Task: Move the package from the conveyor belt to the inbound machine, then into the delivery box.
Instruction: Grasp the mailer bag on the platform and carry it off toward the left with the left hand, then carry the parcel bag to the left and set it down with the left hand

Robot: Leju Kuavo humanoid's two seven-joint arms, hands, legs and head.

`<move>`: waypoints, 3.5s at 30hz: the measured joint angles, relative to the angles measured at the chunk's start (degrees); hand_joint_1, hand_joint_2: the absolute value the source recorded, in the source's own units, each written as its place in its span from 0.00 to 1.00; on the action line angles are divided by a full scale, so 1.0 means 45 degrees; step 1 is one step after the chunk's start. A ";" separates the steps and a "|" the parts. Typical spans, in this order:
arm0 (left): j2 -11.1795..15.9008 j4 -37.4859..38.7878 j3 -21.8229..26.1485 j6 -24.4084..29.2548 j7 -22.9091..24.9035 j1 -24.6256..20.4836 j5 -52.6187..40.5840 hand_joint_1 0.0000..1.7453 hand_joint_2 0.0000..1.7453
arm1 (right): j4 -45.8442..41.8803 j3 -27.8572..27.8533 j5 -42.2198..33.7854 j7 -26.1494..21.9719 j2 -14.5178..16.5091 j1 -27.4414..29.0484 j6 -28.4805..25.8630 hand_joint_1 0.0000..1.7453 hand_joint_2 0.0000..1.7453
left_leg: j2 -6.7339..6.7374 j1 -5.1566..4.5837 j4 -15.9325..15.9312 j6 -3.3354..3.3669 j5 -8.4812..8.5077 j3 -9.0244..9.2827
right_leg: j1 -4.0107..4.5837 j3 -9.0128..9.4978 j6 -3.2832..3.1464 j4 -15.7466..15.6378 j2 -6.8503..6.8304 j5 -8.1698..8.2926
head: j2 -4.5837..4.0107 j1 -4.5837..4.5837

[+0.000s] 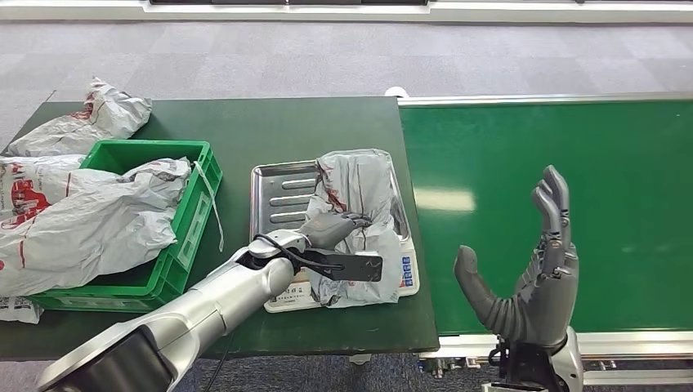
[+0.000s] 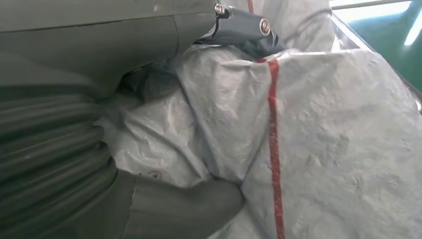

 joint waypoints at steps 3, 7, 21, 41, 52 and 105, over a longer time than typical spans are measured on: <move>0.0161 -0.0236 0.0238 0.0068 -0.0001 0.0006 -0.0267 1.00 1.00 | -0.0005 0.0000 0.0000 -0.0016 0.0057 0.0033 0.0021 0.00 1.00 | 0.0009 0.0000 0.0000 0.0000 0.0003 0.0008 | 0.0000 0.0002 0.0002 0.0000 0.0005 0.0006 | 0.0000 0.0000; 0.0338 -0.0510 0.0474 0.0067 -0.0002 0.0028 -0.0386 1.00 1.00 | -0.0005 0.0000 -0.0033 -0.0037 0.0058 0.0079 0.0021 0.00 1.00 | 0.0014 0.0000 0.0000 -0.0001 0.0004 0.0013 | 0.0000 0.0002 0.0003 0.0000 0.0007 0.0009 | 0.0000 0.0000; 0.4155 -0.6922 0.2386 -0.2097 0.0626 0.0290 -0.1412 1.00 1.00 | -0.0510 -0.0262 -0.0246 -0.0154 0.0032 0.1095 -0.0318 0.00 1.00 | 0.0033 0.0020 -0.0011 -0.0048 0.0034 -0.0036 | 0.0039 -0.0084 -0.0029 0.0010 0.0042 0.0019 | 0.0000 -0.0005; 0.9149 -1.3033 0.4943 -0.2285 0.1471 -0.2093 -0.0389 1.00 1.00 | -0.1838 -0.1658 -0.0781 -0.0852 -0.0580 0.3817 -0.1762 0.00 1.00 | 0.0050 0.0032 -0.0016 -0.0060 0.0029 -0.0097 | 0.0052 -0.0145 -0.0045 0.0009 0.0052 0.0011 | 0.0000 -0.0002; 1.2138 -0.8844 0.7132 0.0535 0.1525 -0.1403 -0.0819 1.00 1.00 | -0.2384 -0.2299 -0.0662 -0.0896 -0.0671 0.5071 -0.1811 0.00 1.00 | 0.0131 0.0035 -0.0047 -0.0098 0.0020 -0.0065 | 0.0064 -0.0165 -0.0086 0.0022 0.0141 -0.0009 | 0.0000 -0.0002; 1.1057 -0.8117 1.0956 -0.1959 0.0116 0.1726 -0.0071 1.00 1.00 | -0.2338 -0.2210 -0.0910 -0.0521 -0.1060 0.3699 -0.1432 0.00 1.00 | 0.0111 0.0030 -0.0040 -0.0098 0.0018 -0.0085 | 0.0058 -0.0181 -0.0086 0.0018 0.0129 -0.0003 | 0.0000 0.0000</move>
